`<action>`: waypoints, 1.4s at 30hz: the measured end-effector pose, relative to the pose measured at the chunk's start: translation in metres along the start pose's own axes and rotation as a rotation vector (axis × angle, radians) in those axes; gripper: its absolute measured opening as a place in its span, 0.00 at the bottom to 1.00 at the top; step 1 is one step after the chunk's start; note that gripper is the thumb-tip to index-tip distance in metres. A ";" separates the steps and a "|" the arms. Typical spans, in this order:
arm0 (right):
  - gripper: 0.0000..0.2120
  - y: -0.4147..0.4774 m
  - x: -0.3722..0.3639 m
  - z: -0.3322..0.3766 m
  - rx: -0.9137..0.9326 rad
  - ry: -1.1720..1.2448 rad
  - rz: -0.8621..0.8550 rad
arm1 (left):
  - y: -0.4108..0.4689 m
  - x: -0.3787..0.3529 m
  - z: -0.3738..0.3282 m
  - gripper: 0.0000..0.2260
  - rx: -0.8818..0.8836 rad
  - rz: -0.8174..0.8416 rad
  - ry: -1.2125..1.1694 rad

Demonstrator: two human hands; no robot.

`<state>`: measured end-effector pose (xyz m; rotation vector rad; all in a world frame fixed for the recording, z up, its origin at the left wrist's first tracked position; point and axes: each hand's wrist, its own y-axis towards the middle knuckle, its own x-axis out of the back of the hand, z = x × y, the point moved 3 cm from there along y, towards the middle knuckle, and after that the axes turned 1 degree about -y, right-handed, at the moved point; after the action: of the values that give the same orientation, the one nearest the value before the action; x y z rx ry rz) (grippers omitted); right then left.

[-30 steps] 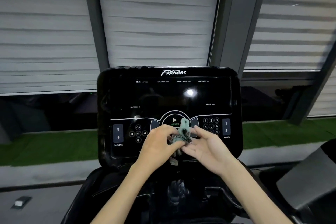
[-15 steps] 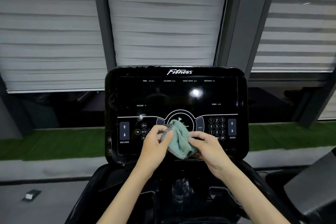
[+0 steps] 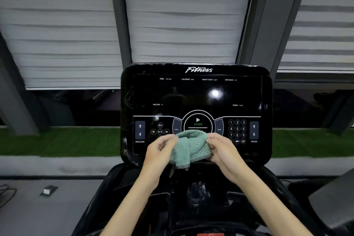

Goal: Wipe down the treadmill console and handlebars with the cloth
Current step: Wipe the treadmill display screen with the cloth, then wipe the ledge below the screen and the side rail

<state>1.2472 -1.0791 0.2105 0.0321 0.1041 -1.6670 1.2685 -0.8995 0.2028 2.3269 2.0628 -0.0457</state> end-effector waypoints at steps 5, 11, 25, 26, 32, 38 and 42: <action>0.10 0.003 -0.008 0.006 0.137 -0.284 0.015 | 0.006 0.010 0.009 0.01 -0.041 -0.055 0.285; 0.10 0.016 -0.001 0.013 0.393 -0.537 0.003 | 0.011 0.018 -0.001 0.04 -0.038 -0.063 0.310; 0.13 0.058 -0.031 0.052 0.527 -0.727 0.287 | 0.001 -0.016 -0.020 0.09 -0.036 0.244 0.140; 0.15 0.059 -0.029 0.048 0.480 -0.723 0.262 | 0.001 -0.017 -0.021 0.09 -0.047 0.212 0.097; 0.23 0.046 0.004 0.018 -0.096 -0.642 0.145 | 0.005 -0.021 -0.031 0.09 -0.104 0.081 -0.045; 0.24 0.039 0.007 0.002 -0.128 -0.108 0.425 | 0.006 -0.021 -0.035 0.06 -0.041 0.075 -0.086; 0.22 0.044 0.007 0.003 0.042 -0.139 0.434 | 0.005 -0.010 -0.033 0.06 -0.049 -0.010 0.010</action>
<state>1.2900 -1.0900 0.2112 -0.0281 -0.0416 -1.2334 1.2725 -0.9087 0.2364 2.2941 2.0556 0.0157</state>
